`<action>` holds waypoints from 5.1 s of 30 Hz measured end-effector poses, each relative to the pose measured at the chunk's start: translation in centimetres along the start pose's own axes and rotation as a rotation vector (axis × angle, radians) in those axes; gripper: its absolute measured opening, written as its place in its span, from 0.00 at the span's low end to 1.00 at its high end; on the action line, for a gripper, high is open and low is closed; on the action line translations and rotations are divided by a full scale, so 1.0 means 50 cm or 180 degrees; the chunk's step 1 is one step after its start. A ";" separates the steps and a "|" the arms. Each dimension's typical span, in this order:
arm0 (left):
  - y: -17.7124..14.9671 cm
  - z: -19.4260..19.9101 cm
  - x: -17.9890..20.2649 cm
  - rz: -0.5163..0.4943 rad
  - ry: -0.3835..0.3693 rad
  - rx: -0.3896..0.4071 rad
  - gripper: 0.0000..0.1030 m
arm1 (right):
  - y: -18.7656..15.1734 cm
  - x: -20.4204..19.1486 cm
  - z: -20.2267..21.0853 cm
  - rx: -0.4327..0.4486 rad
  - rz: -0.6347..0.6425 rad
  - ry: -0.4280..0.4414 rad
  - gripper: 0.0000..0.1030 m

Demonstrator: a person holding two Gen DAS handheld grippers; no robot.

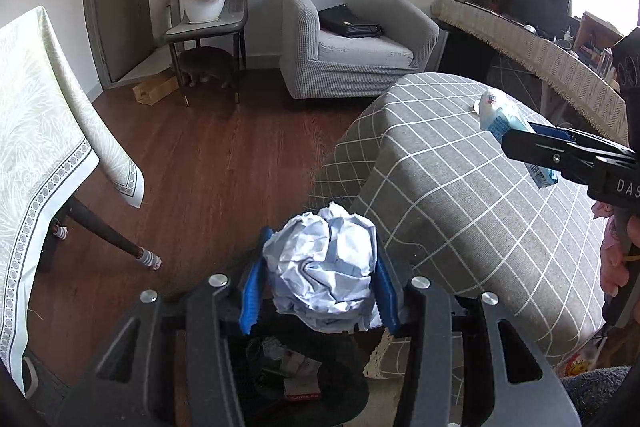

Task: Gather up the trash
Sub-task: 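Release the foil ball over the bin with the left gripper while the right carries the wipes, then lower the wipes pack into the bin and open the right gripper, then move both tools back over the table toward the white cap and tape roll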

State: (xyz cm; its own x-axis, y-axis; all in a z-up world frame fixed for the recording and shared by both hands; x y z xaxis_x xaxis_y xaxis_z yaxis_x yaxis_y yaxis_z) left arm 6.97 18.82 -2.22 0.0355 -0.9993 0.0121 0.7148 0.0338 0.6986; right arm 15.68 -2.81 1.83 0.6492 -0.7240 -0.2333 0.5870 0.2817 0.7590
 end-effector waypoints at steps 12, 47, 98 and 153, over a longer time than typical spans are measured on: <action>-0.072 -0.056 -0.091 0.0034 0.0168 -0.0475 0.48 | 0.009 -0.105 -0.074 -0.0134 0.0164 0.0288 0.58; -0.241 -0.154 -0.173 -0.0084 0.0097 -0.1420 0.59 | -0.053 -0.238 -0.272 -0.0880 0.0308 0.0503 0.58; -0.047 0.055 -0.253 0.0597 0.0059 -0.0038 0.66 | -0.254 -0.305 -0.431 -0.1956 0.0728 0.0385 0.70; 0.218 -0.043 0.180 -0.0143 -0.0396 0.0456 0.72 | -0.041 0.202 0.048 -0.0065 -0.0153 -0.0768 0.79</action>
State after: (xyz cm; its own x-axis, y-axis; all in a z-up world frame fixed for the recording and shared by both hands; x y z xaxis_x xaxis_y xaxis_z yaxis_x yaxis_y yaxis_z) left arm 16.57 10.23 3.96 -0.0871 -0.9943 0.0607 0.6065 -0.0046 0.7951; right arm 19.88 -12.22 -0.61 0.4873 -0.8656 -0.1152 0.6257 0.2541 0.7375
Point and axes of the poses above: each gripper's, at about its wrist camera, not at the fingertips, and z roughly against the way its jaws point, x to its right, y to its top, the point moved 1 cm from there along -z, roughly the way its jaws point, and after that the axes turned 4 degrees about y, right-handed, at the moved point
